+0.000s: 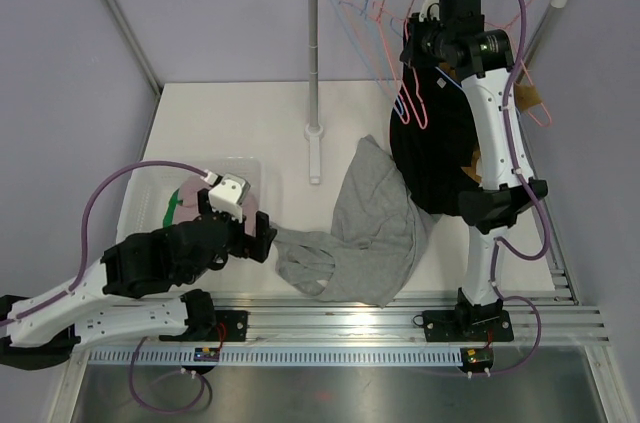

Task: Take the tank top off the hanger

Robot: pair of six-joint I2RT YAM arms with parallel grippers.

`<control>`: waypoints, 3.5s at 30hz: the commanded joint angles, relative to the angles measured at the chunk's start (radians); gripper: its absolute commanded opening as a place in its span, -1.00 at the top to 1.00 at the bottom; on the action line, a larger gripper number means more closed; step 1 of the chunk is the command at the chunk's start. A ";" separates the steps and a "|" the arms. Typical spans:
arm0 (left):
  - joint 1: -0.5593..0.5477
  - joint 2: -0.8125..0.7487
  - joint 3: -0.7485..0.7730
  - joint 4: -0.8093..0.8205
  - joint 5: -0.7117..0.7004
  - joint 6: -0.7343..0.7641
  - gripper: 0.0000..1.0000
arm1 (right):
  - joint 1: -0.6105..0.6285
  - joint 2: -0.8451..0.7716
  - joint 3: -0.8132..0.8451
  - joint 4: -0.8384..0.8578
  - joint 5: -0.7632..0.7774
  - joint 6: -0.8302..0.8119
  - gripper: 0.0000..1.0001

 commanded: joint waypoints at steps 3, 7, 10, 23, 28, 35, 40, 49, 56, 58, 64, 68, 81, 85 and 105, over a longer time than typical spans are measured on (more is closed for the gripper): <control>0.000 0.091 0.033 0.106 0.016 0.007 -0.98 | -0.004 -0.104 -0.065 0.080 -0.006 0.001 0.55; 0.000 0.210 0.025 0.252 0.085 0.019 -0.98 | -0.004 -0.164 -0.031 0.044 0.054 0.000 -0.47; 0.000 0.325 0.016 0.390 0.167 0.033 -0.98 | -0.004 -0.240 -0.046 0.019 0.095 -0.002 -0.55; -0.001 1.057 0.224 0.579 0.395 0.027 -0.98 | -0.004 -0.951 -0.762 0.224 -0.053 0.085 -0.99; -0.003 1.188 0.246 0.594 0.388 -0.002 -0.98 | -0.003 -1.155 -0.999 0.252 -0.205 0.105 -0.99; -0.012 1.223 0.231 0.591 0.396 -0.013 0.44 | -0.003 -1.305 -1.114 0.287 -0.310 0.130 -0.99; -0.010 1.078 0.272 0.429 0.157 -0.050 1.00 | -0.004 -1.358 -1.117 0.294 -0.304 0.141 -0.99; 0.028 0.714 0.430 0.057 -0.261 -0.119 1.00 | -0.004 -1.378 -1.116 0.284 -0.279 0.136 -0.99; 0.072 0.541 0.632 -0.046 -0.375 -0.010 1.00 | -0.003 -1.362 -1.083 0.278 -0.265 0.127 -0.99; 0.080 0.512 0.704 -0.043 -0.396 0.051 1.00 | -0.003 -1.356 -1.077 0.278 -0.264 0.127 -0.99; 0.089 0.473 0.868 -0.018 -0.476 0.191 1.00 | -0.004 -1.339 -1.077 0.281 -0.262 0.127 -0.99; 0.124 0.464 0.947 -0.020 -0.507 0.266 1.00 | -0.004 -1.338 -1.083 0.286 -0.268 0.128 -0.99; 0.684 0.476 0.820 -0.052 -0.205 0.286 1.00 | -0.004 -1.344 -1.112 0.332 -0.305 0.155 -0.99; 0.914 0.474 0.634 -0.069 -0.070 0.173 1.00 | -0.003 -1.339 -1.126 0.332 -0.316 0.153 -0.99; 1.474 0.883 0.226 0.068 0.325 0.057 0.98 | -0.004 -1.269 -1.280 0.369 -0.074 0.219 -0.99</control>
